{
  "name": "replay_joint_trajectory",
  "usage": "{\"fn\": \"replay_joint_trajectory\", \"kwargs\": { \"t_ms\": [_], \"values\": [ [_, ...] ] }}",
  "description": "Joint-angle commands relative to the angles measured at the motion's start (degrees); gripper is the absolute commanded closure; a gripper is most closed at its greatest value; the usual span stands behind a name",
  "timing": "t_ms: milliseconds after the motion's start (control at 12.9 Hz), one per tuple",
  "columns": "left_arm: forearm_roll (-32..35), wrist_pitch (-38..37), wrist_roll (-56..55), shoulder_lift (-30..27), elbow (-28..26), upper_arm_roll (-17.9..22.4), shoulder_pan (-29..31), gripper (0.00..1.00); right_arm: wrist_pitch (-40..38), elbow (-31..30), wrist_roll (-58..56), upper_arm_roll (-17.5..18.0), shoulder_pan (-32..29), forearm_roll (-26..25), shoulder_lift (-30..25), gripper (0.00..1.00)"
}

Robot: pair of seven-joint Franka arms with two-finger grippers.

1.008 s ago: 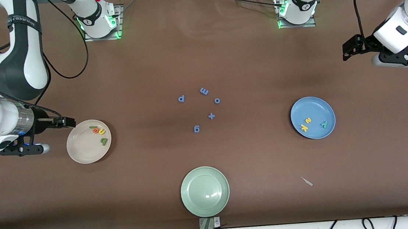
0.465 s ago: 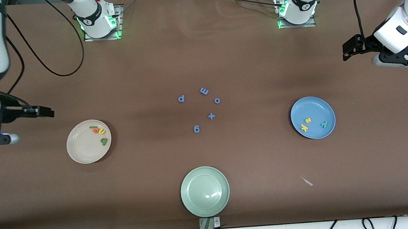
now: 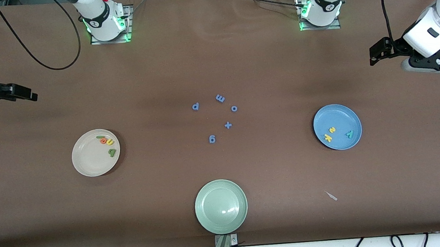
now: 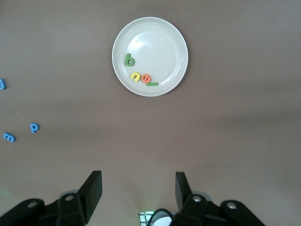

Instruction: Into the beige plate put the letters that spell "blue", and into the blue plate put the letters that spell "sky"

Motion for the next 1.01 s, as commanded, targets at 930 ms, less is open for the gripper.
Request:
{"fn": "replay_joint_trajectory", "kwargs": {
  "t_ms": [930],
  "values": [
    [1.4, -0.8, -0.3, -0.4, 0.5, 0.0, -0.1, 0.0, -0.3, 2.5, 0.9, 5.3, -2.0, -4.9, -0.3, 0.0]
  ]
}}
